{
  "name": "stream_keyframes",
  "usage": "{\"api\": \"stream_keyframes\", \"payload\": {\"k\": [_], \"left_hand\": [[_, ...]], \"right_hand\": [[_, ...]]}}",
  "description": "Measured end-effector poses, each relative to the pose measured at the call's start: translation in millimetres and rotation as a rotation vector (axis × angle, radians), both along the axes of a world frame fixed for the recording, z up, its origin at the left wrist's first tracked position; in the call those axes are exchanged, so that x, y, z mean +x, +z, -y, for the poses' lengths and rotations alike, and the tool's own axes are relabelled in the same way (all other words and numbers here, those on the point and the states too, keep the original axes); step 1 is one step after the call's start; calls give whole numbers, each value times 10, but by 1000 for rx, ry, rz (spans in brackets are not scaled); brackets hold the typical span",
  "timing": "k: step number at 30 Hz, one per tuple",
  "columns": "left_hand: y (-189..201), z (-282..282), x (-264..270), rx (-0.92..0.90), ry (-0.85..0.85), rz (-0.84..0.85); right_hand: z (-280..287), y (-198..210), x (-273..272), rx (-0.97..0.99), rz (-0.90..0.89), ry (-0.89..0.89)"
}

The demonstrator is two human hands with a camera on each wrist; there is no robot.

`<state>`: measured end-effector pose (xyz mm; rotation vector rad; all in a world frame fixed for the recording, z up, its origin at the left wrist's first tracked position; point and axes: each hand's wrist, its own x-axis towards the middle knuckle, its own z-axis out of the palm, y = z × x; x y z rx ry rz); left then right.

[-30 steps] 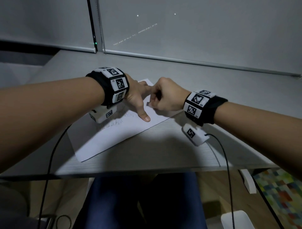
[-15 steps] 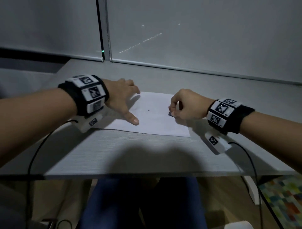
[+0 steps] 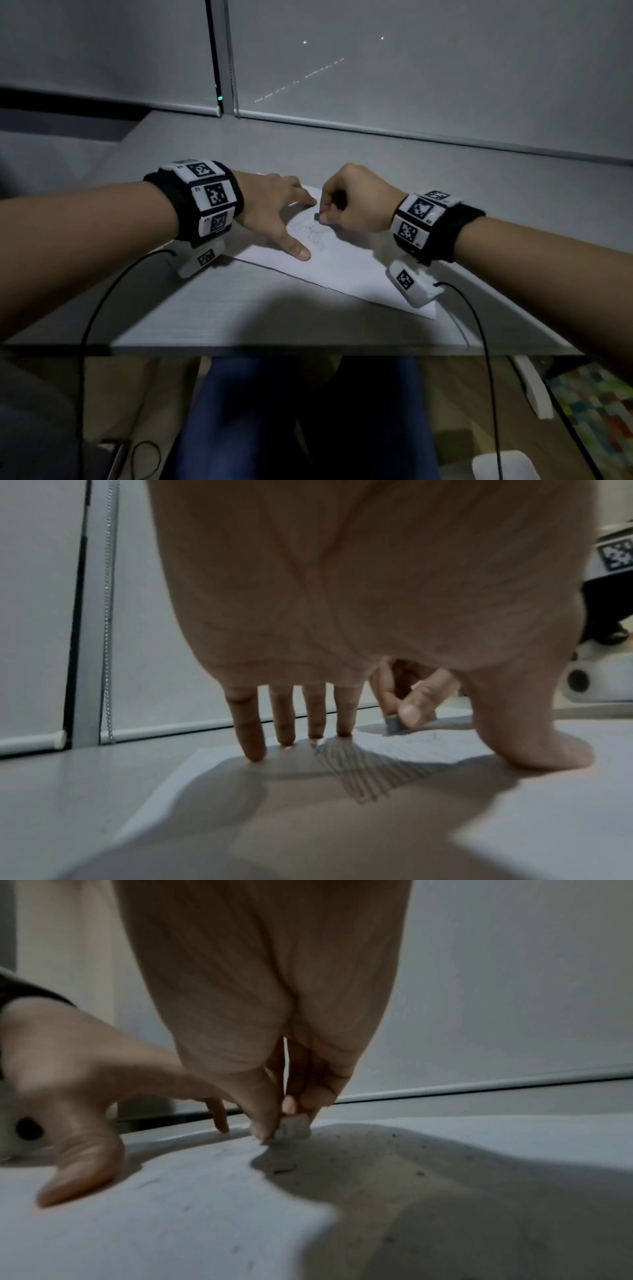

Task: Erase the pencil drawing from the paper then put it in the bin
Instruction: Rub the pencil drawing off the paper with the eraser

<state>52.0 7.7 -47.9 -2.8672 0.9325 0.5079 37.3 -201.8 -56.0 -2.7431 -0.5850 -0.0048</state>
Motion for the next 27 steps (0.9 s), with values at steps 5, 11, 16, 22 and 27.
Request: {"api": "stream_keyframes", "payload": {"k": [5,11,16,22,27], "left_hand": [[46,44,1,-2,24,-25],[62,54,-12,81,21,-51],[80,54,-9,109,37,-64],[90,77,-14,126,50,-76],[111,101,-24,130,70,-87]], "right_hand": [[-40,-11,45,-45,23,-22],[-104,-10,-163,-4,-78,112],[-122,-34,-34,2,8,32],[-165,-25,-49,-42,25,17],[-184,-33,-239,24,-57,133]]}}
